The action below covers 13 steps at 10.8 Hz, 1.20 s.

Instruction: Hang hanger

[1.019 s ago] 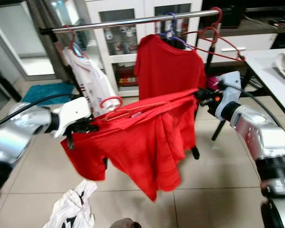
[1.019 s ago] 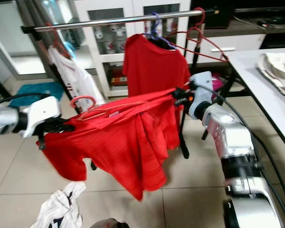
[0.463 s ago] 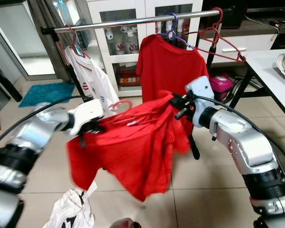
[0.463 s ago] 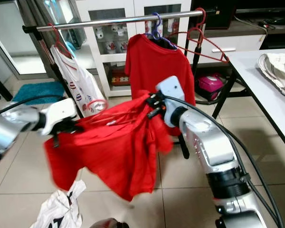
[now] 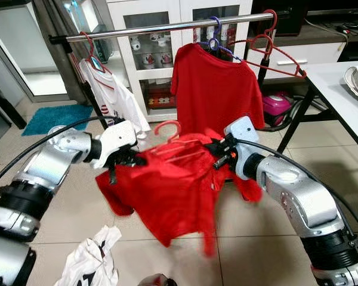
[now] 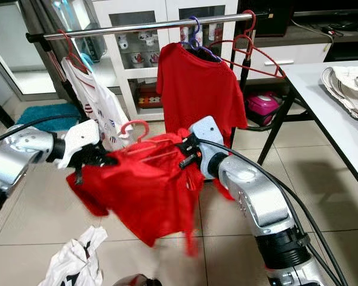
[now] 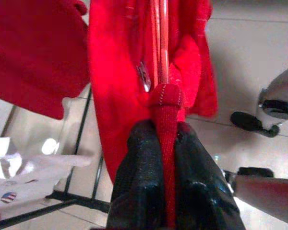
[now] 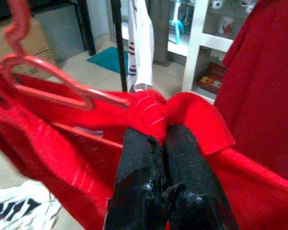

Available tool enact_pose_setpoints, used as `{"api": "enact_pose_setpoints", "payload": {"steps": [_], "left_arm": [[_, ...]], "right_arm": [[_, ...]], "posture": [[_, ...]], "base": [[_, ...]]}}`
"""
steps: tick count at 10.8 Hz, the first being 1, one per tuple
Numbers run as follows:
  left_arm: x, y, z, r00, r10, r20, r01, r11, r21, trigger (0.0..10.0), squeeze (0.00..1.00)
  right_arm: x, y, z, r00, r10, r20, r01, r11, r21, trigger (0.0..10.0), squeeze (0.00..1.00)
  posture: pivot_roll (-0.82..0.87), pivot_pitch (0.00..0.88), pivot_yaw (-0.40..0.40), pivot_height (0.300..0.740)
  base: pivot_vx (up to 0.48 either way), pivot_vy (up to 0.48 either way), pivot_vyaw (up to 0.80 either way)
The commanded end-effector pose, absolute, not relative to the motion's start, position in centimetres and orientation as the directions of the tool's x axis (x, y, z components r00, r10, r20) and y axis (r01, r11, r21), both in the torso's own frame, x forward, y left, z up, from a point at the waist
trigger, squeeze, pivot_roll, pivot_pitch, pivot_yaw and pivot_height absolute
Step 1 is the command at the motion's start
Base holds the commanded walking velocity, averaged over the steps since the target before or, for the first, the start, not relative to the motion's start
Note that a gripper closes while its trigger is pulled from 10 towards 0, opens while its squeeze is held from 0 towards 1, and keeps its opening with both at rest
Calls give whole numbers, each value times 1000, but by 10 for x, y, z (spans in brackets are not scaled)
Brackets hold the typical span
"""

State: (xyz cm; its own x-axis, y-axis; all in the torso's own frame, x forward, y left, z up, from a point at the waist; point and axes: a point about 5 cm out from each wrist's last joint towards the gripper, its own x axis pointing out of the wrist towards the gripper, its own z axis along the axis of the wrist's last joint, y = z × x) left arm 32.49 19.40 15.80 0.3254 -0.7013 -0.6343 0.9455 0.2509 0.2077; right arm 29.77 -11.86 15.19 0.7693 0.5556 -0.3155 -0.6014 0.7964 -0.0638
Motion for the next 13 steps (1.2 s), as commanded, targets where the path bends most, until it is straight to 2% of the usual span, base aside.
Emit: {"api": "enact_pose_setpoints", "payload": {"steps": [1,3,5,7,8,9,10,13], "left_arm": [[324,199,159,335,-674,-659,942,242,232,0,0],[326,203,150,364,-619,-696,931,258,258,0,0],[324,202,147,342,-615,-710,939,242,243,0,0],[326,202,149,365,-623,-692,931,255,261,0,0],[328,201,152,375,-635,-675,927,267,264,0,0],[328,202,152,375,-633,-677,927,267,264,0,0],[328,203,153,378,-631,-677,926,270,265,0,0],[333,207,160,420,-626,-657,908,300,294,0,0]], "right_arm": [[304,-121,165,803,529,-274,-565,823,-68,0,0],[304,-118,180,803,554,-220,-569,822,-7,0,0],[303,-117,185,798,567,-203,-574,819,30,0,0],[298,-109,185,767,605,-214,-610,791,50,0,0],[295,-102,187,752,628,-200,-631,774,61,8824,0],[294,-99,187,739,647,-187,-643,760,89,10000,573],[295,-103,187,747,634,-201,-631,771,86,10000,1000],[294,-110,184,751,608,-259,-625,781,21,10000,1000]], "posture": [[-31,0,124,740],[-33,0,122,740],[-36,0,123,740],[-36,0,122,740],[-36,0,122,740],[-36,0,122,740],[-33,0,122,740],[-33,0,124,740]], "base": [[0,0,0],[0,0,0],[0,0,0],[0,0,0],[0,0,0],[0,0,0],[0,0,0],[0,0,0]]}}
